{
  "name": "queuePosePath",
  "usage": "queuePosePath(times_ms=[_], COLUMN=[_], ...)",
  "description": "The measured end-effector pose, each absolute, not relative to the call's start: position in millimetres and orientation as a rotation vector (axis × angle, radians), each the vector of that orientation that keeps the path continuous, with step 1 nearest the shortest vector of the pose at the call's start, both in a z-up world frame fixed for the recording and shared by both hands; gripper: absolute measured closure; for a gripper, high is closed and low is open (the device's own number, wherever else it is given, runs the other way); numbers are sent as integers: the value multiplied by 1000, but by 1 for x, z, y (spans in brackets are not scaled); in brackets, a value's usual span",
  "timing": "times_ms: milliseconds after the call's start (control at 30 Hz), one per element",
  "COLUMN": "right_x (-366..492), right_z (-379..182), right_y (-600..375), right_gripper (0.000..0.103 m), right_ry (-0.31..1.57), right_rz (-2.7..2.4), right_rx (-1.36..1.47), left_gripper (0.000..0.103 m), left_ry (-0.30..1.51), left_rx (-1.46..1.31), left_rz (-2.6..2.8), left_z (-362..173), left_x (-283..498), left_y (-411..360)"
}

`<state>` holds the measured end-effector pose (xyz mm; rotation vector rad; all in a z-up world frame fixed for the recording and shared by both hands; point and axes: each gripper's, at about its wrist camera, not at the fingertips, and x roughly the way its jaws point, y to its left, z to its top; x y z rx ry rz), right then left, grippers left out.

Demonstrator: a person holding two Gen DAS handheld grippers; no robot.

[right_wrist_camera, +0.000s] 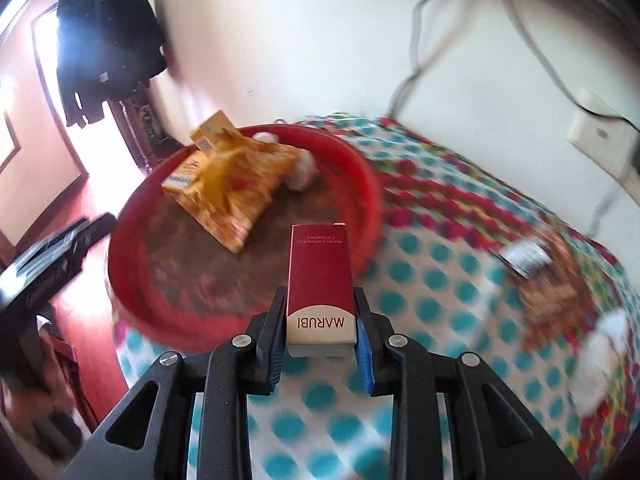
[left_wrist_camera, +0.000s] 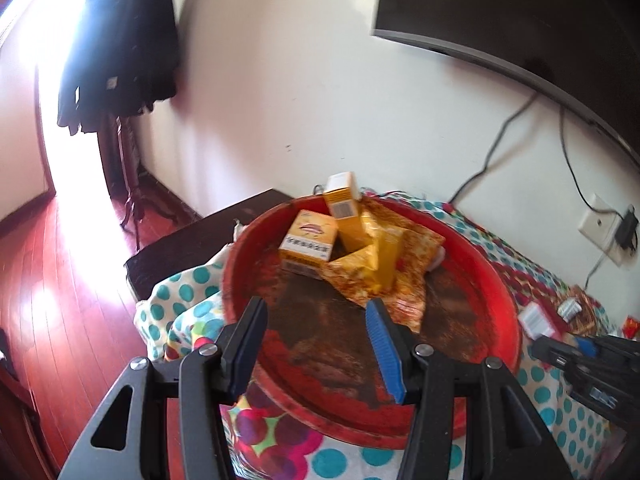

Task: Organize objects
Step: 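Carry the red MARUBI box into the red tray and release it with the right gripper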

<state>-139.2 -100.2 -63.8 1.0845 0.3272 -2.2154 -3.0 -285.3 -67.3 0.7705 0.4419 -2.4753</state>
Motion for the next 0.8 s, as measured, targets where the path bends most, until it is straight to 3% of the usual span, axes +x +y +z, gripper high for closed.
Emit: queuePosePath(times_ms=[233, 567, 700, 800], right_x=[-172, -214, -206, -187], right_z=[-88, -113, -108, -89], right_y=[-166, -181, -176, -158], right_gripper=[75, 74, 54, 54], right_ry=[436, 411, 405, 388], right_rz=[-2202, -2188, -2186, -2207], right_rx=[1131, 1263, 1212, 1124], left_gripper=[50, 50, 50, 50], left_ry=[522, 560, 587, 569], left_rx=[769, 820, 794, 766], left_rz=[-2440, -2433, -2459, -2478], left_z=[-73, -83, -81, -76], left_x=[1, -6, -4, -2], left_y=[-302, -307, -307, -303])
